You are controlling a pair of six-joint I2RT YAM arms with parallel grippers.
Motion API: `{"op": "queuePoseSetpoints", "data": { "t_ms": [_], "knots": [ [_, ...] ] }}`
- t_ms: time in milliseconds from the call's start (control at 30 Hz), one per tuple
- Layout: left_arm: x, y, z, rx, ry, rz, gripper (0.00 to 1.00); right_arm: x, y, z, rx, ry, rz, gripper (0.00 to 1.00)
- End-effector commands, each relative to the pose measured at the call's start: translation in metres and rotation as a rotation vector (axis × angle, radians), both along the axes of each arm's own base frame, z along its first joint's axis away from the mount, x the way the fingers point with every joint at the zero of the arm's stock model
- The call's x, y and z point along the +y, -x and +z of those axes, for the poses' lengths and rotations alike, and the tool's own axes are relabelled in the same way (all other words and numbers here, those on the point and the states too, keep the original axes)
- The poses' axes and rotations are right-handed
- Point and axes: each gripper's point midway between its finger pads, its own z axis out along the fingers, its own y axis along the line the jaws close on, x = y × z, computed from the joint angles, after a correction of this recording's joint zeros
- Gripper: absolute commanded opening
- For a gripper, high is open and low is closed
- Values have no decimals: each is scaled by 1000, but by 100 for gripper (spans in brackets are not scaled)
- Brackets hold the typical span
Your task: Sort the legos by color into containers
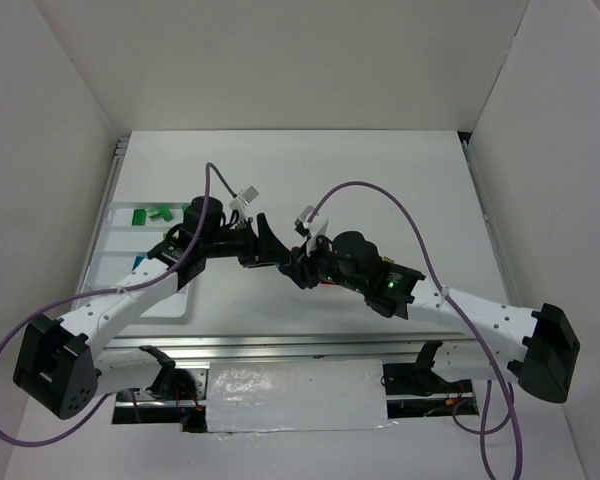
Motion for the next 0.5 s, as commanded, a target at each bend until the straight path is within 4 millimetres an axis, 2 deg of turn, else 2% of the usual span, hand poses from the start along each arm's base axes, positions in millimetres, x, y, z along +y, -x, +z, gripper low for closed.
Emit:
{"op": "queuePoseSetpoints", "data": {
  "t_ms": [0,133,233,267,333,367,467],
  "knots": [
    [-8,5,26,-57,48,-64,71,2,-17,31,-69,-55,-72,0],
    [-8,6,28,-64,55,-64,68,-4,-24,30,-78,-45,-126,0],
    [-10,8,31,-71,77,-79,52,-3,-23,30,-77,-46,-117,0],
    [-10,9,32,-67,83,-81,40,-3,-23,30,-74,-50,-123,0],
    [-11,10,34,-69,98,-93,26,-2,-26,29,-74,-56,-132,0],
    [-11,10,34,-67,99,-95,14,-2,-25,29,-72,-59,-131,0],
    [-11,12,35,-73,101,-107,0,1,-26,29,-67,-65,-130,0]
  ]
}}
